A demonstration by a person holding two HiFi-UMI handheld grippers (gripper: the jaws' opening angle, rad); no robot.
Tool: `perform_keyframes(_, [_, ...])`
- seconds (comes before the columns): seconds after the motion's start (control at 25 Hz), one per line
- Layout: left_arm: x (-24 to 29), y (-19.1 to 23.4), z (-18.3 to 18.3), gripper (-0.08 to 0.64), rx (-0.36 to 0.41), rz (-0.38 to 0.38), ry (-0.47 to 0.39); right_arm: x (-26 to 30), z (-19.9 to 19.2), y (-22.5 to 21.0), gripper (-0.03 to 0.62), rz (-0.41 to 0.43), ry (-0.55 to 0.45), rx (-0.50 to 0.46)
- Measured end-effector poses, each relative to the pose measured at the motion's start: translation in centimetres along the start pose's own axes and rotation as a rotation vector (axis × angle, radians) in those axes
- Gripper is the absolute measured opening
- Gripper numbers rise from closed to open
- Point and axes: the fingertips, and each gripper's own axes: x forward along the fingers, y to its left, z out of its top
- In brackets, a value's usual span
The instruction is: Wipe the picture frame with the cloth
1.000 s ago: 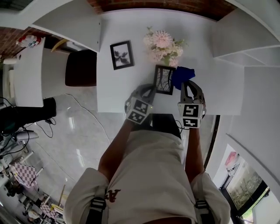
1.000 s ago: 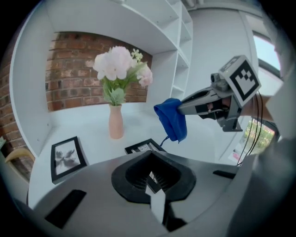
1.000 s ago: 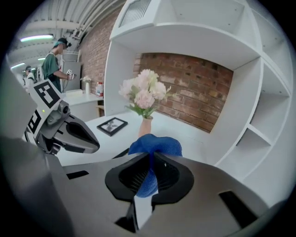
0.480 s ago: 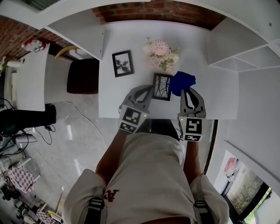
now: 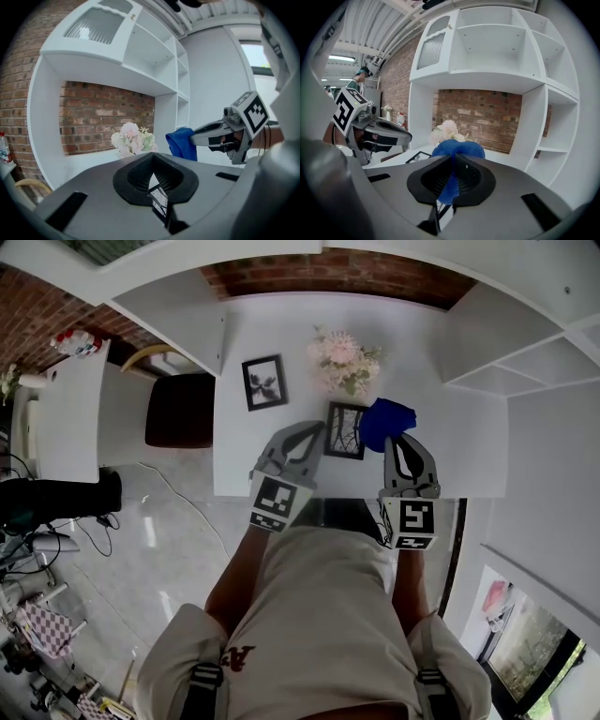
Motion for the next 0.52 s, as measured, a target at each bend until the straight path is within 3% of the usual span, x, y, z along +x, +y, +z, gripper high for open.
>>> perform_keyframes(0.52, [-0.81, 0.28, 0.66, -0.005, 0.006, 0.019, -0.015, -0.79, 1.04, 0.35, 0.017, 0.006, -0.016, -0.012])
